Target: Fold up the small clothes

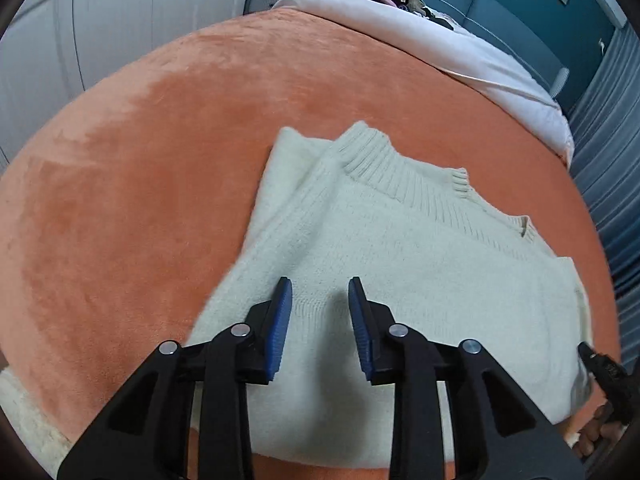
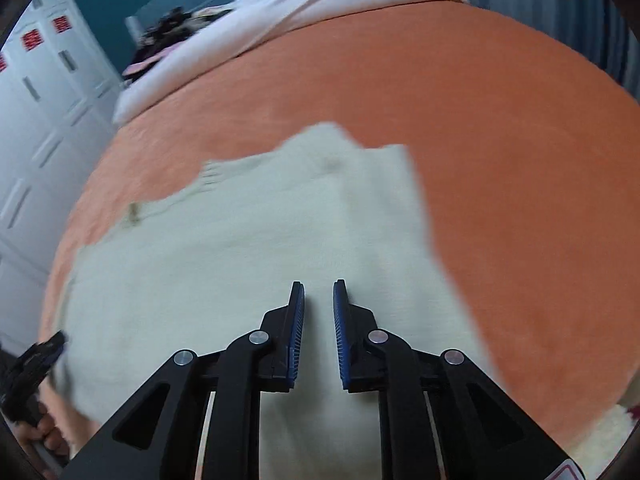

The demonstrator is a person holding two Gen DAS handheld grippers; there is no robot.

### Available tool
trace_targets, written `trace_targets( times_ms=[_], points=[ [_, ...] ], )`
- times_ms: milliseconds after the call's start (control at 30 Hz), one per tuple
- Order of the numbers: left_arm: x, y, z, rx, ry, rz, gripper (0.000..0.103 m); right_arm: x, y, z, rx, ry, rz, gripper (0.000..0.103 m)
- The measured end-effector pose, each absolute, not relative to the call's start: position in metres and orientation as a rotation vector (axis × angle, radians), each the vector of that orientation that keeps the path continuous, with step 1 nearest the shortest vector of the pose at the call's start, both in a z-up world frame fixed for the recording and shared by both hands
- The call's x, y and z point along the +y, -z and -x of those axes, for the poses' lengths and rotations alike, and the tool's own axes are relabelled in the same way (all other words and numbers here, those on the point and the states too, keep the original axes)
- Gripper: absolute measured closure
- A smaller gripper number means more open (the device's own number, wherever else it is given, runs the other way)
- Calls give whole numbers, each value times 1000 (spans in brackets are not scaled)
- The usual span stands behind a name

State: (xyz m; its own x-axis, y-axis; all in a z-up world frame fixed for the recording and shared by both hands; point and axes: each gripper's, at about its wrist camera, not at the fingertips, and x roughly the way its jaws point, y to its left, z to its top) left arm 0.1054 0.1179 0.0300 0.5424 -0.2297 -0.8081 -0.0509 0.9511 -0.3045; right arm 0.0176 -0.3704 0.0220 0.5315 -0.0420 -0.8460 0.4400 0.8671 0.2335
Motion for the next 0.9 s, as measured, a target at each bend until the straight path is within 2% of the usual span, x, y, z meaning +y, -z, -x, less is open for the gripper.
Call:
trace_targets(
  times_ms=[67,133,167,200,233,300,333,367,400,467,533,600,733,833,900],
  points=[
    [122,-31,-102,988,116,321,81,-399,-13,-2,982,244,-549,103],
    [118,-38,-95,978,101,317,76,-400,-28,7,972,276,-547,100],
    [119,-42,-90,968,103,344,66,-394,-40,11,947,278,-524,90],
    [122,-47,-83,956,102,383,58,-387,-48,17,919,271,-508,89],
    [124,-50,-76,953,97,414,56,-381,-55,21,899,260,-492,89],
    [126,-46,-69,988,96,423,56,-375,-52,31,909,243,-472,89],
    [126,-41,-67,1012,79,395,56,-375,-41,29,946,256,-453,92],
    [126,-33,-66,1036,55,362,60,-370,-25,28,998,275,-441,101],
    [126,-24,-65,1061,56,338,66,-369,-12,30,1010,274,-454,101],
    [129,-26,-60,1062,50,336,69,-373,-19,36,993,280,-499,100],
    [136,-36,-54,1047,55,384,66,-365,-42,35,979,272,-497,91],
    [139,-38,-48,1039,48,397,62,-342,-65,30,947,191,-480,91],
    [140,-23,-46,1077,29,412,62,-267,-81,-1,965,-18,-400,92],
    [136,-24,-45,1071,27,372,62,-214,-60,-32,1038,-111,-324,92],
    [136,-24,-45,1071,29,371,62,-192,-19,-52,1176,-117,-270,91]
  ],
)
